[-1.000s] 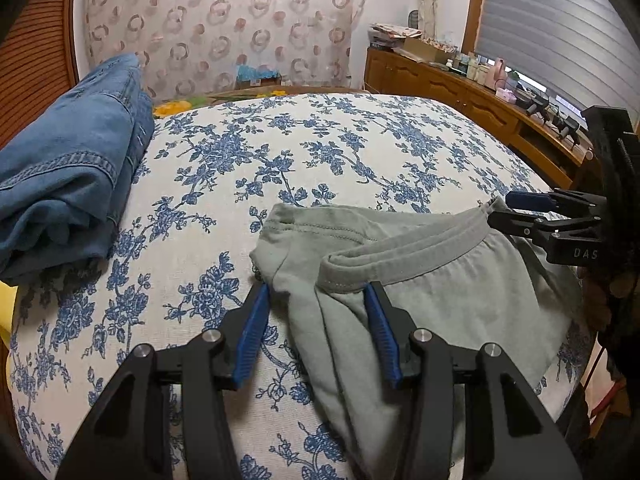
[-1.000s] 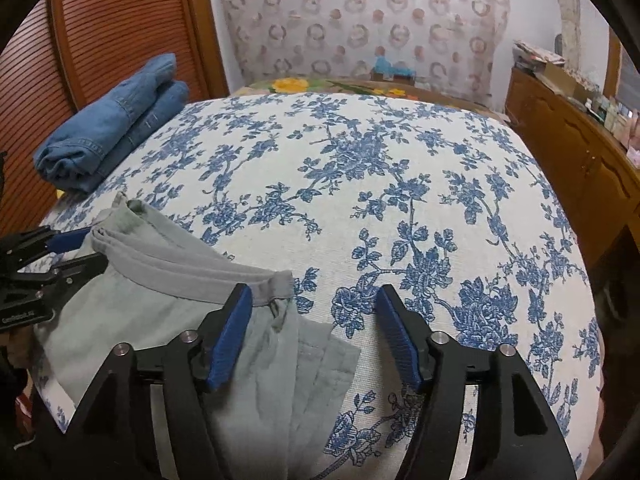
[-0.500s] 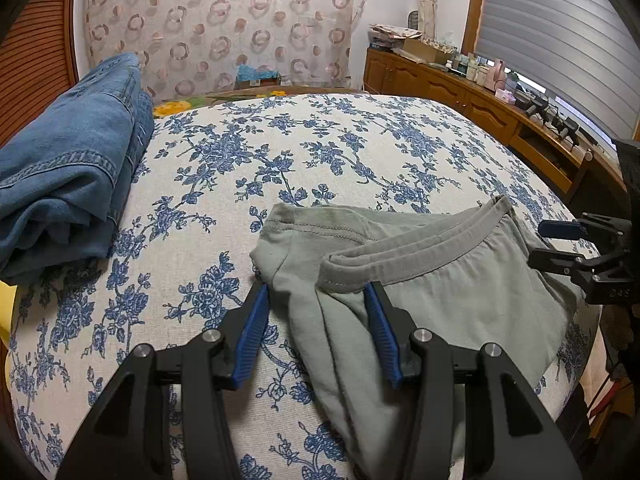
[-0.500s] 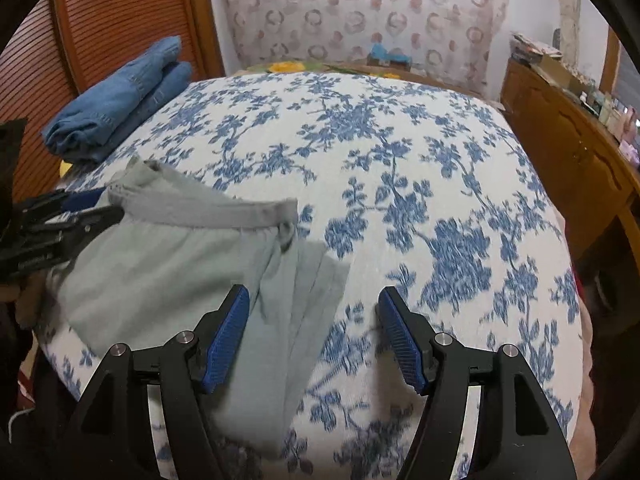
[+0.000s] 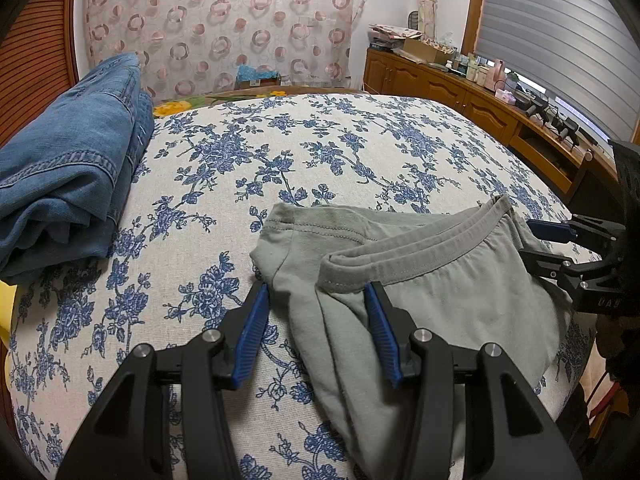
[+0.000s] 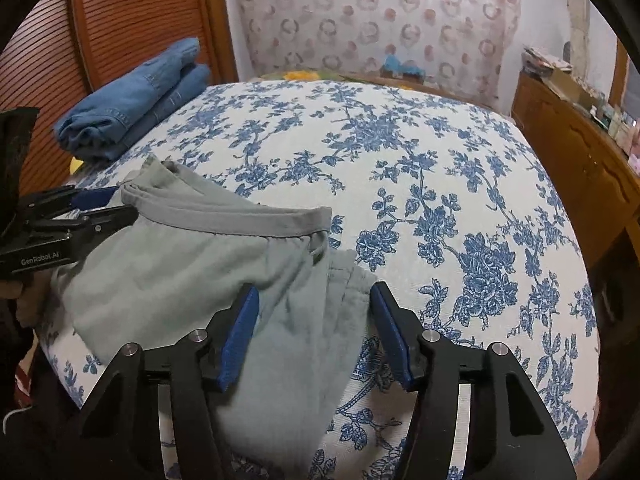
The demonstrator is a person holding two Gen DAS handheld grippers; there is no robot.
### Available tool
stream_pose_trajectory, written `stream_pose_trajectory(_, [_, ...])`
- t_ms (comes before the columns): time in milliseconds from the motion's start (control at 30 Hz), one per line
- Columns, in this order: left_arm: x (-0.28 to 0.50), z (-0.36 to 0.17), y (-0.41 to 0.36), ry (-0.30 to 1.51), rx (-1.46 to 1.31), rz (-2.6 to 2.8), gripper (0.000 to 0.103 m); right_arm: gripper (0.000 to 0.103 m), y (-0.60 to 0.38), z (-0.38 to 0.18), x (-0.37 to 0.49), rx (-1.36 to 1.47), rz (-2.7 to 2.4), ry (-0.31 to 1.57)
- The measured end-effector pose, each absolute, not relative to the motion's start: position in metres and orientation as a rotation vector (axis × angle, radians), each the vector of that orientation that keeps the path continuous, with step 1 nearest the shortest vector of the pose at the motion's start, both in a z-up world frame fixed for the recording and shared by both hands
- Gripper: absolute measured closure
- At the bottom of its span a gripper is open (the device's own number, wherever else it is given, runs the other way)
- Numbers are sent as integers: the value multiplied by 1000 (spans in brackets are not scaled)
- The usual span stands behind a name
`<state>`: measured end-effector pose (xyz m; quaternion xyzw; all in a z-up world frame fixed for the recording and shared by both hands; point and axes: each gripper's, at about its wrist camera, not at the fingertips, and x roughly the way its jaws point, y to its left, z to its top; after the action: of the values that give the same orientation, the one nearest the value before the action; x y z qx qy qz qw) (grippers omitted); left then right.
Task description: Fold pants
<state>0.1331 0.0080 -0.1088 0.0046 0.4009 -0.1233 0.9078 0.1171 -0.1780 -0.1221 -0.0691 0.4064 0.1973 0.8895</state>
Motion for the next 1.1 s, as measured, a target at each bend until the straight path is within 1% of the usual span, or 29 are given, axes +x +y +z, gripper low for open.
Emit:
stream_pose_trajectory(133, [133, -109, 8, 827, 9, -255, 54, 46, -179, -123, 114, -133, 410, 820])
stream_pose_trajectory(167, [133, -109, 8, 827, 9, -255, 54, 52, -179, -123, 114, -132, 412, 817])
stream_pose_trajectory(200, [133, -109, 8, 827, 10, -254, 54, 64, -179, -122, 113, -124, 421, 818])
stream_pose_trajectory(267, [133, -109, 9, 827, 9, -254, 54, 76, -178, -121, 113, -109, 454, 831])
stream_pose_trajectory(300, [133, -109, 8, 827, 9, -255, 54, 79, -177, -120, 113, -114, 459, 831])
stream_pose_trajectory(500, [133, -110, 9, 827, 9, -255, 54, 82, -178, -122, 113, -100, 466, 827])
stream_pose_trajectory(900, [141, -101, 22, 883, -63, -324, 54, 81, -181, -123, 107, -91, 473, 793])
stream_pose_trajectory(1100, [153, -103, 17, 907, -48, -329, 54, 81, -181, -123, 107, -91, 473, 793])
